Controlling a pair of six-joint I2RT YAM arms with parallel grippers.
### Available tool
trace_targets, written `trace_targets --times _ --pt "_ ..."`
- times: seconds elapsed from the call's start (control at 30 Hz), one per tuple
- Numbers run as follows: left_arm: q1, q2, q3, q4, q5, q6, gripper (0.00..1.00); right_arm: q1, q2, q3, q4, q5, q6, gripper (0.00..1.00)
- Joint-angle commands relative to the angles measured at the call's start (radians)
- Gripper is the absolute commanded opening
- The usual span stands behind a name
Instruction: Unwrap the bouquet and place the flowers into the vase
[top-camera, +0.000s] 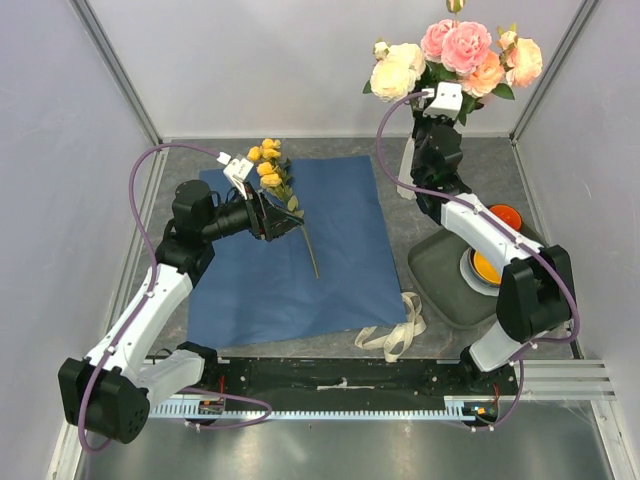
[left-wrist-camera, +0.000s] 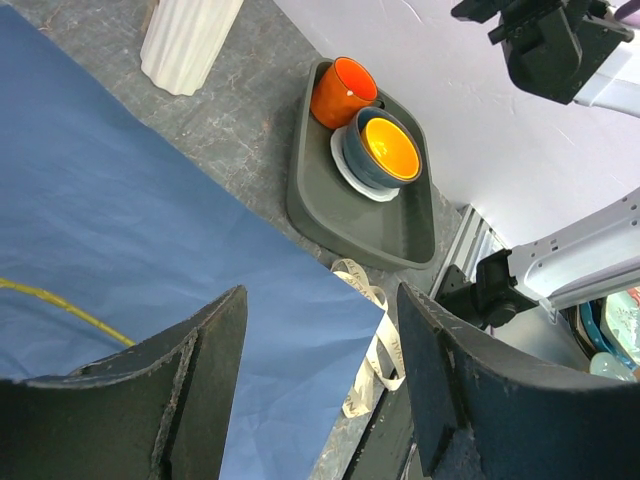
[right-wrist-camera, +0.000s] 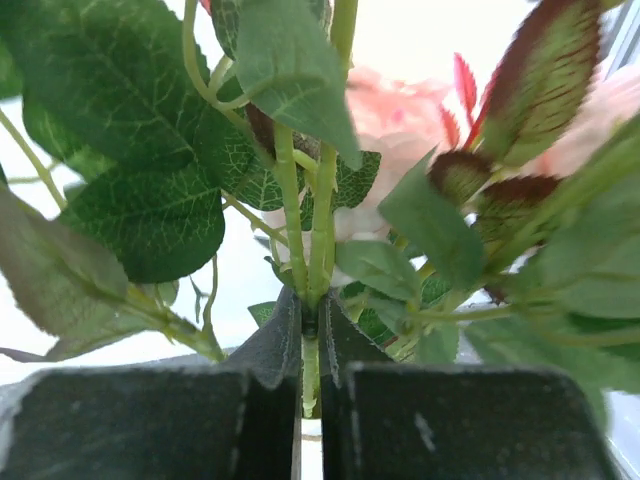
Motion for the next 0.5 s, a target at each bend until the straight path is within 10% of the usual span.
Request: trace_targets --times 0.0,0.23,0.47 --pt "0.006 0.006 0.026 0.024 0.033 -0.001 0.68 -0.005 0.013 -0.02 -0.005 -0.014 0.011 0.07" --pt "0.008 0.009 0.023 0.027 0.036 -0.006 0.68 -0.006 -0.004 0.056 -0.21 -0.025 0.06 0.32" --pt "0.011 0.023 0.025 0.027 0.037 -0.015 0.7 -0.006 -0.06 0.227 -0.684 -0.039 0.245 0.83"
